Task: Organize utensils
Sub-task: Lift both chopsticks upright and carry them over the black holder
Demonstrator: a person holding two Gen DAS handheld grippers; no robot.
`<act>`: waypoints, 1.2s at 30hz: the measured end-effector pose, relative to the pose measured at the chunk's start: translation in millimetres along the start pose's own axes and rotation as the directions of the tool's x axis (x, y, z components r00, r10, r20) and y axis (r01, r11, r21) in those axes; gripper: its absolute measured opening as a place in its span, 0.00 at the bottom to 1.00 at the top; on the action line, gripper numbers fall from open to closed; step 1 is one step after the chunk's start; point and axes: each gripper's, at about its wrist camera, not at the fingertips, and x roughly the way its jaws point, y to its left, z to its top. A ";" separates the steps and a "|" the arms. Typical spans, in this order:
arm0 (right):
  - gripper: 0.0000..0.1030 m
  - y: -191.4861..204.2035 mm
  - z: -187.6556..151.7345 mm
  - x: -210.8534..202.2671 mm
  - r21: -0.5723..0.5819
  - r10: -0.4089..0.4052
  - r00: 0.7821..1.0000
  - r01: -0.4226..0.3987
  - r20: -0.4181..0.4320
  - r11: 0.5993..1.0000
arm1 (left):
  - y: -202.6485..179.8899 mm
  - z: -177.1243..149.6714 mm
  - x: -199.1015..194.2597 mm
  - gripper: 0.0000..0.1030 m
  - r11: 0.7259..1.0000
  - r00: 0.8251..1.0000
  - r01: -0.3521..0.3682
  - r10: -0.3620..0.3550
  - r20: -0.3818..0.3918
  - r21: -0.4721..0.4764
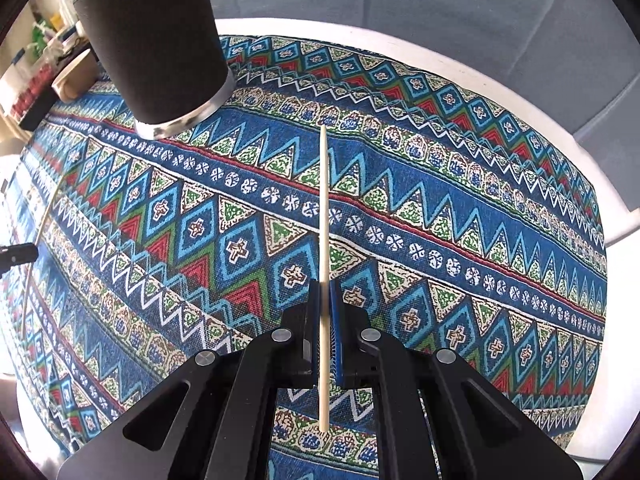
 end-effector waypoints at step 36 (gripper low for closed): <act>0.05 1.8 89.6 -170.3 0.110 0.118 0.914 -0.173 0.389 0.979 | -80.8 125.3 -181.0 0.05 0.976 0.930 -0.033 -0.049 0.365 0.216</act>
